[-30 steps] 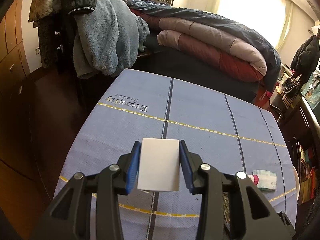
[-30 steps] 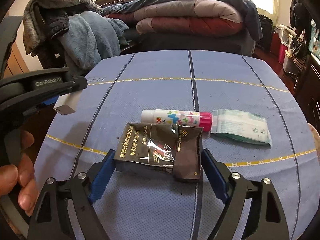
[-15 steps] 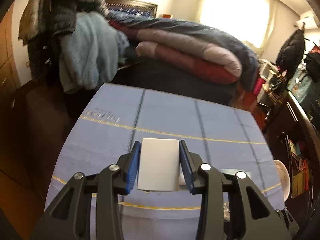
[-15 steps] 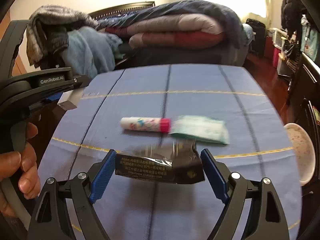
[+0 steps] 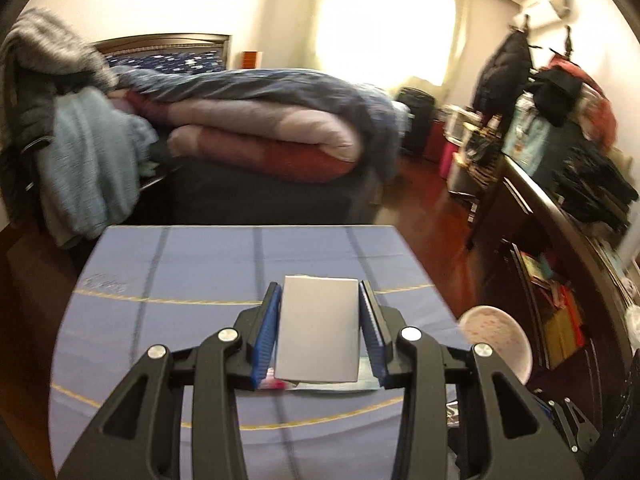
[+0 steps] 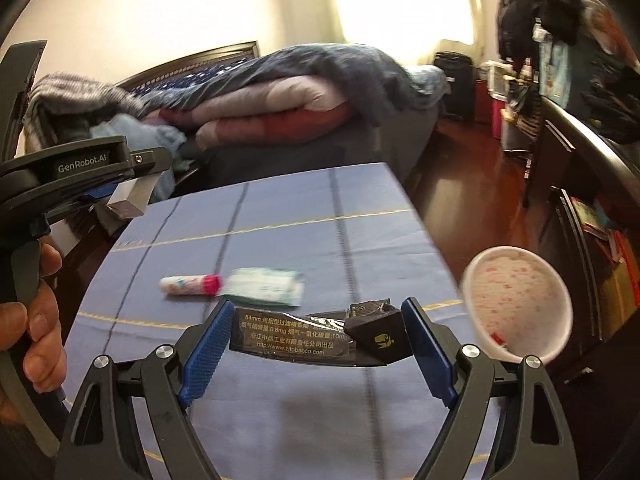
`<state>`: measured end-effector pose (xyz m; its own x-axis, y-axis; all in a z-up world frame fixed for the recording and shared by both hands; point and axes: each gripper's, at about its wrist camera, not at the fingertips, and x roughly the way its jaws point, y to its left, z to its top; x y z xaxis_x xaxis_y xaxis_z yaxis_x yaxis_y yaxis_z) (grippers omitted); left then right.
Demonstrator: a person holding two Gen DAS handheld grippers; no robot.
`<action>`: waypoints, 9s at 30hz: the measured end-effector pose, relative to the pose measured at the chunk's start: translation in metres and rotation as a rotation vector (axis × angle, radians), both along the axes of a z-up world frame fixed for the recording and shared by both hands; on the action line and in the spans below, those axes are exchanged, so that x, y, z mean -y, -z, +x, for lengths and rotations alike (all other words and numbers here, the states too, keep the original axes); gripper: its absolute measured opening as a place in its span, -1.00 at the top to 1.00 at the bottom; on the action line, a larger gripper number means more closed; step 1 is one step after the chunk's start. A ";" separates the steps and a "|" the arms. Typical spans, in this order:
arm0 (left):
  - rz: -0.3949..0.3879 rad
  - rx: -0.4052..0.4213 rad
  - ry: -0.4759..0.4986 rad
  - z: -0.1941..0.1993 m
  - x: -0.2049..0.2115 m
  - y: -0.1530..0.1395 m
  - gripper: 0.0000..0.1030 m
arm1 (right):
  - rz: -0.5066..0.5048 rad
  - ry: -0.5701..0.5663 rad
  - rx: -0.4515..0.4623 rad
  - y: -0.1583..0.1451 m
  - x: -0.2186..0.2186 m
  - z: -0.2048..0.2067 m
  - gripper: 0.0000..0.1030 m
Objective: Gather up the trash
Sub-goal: 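Carry the white card and black pack over the wastebasket, then open both tools to drop the card and pack into the wastebasket, then grasp the white-pink glue stick with the left tool while the right tool grasps the green-white wipes packet, then carry the glue stick and wipes packet over the wastebasket, then open both tools to drop the glue stick and wipes packet into the wastebasket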
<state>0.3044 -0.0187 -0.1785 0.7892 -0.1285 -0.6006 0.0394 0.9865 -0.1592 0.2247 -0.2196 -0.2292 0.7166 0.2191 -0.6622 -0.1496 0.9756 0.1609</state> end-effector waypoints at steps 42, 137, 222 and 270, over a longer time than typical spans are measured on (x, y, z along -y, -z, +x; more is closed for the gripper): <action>0.084 -0.136 0.548 0.101 0.326 0.095 0.24 | -0.071 0.520 -0.076 0.071 0.248 0.044 -0.63; -0.011 -0.185 -0.298 0.005 -0.138 0.117 -0.69 | -0.109 -0.107 -0.195 0.075 -0.094 0.080 -0.92; 0.100 -0.034 0.522 0.089 0.326 0.081 -0.69 | -0.038 0.518 -0.113 0.075 0.261 0.043 -0.55; 0.103 -0.196 0.503 0.139 0.355 0.128 -0.92 | -0.090 0.507 -0.193 0.112 0.260 0.081 -0.81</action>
<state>0.4433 -0.3738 -0.3066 0.5176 -0.3941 -0.7594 0.4897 0.8643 -0.1148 0.3056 -0.4800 -0.3411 0.5811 -0.1857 -0.7924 0.3667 0.9289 0.0513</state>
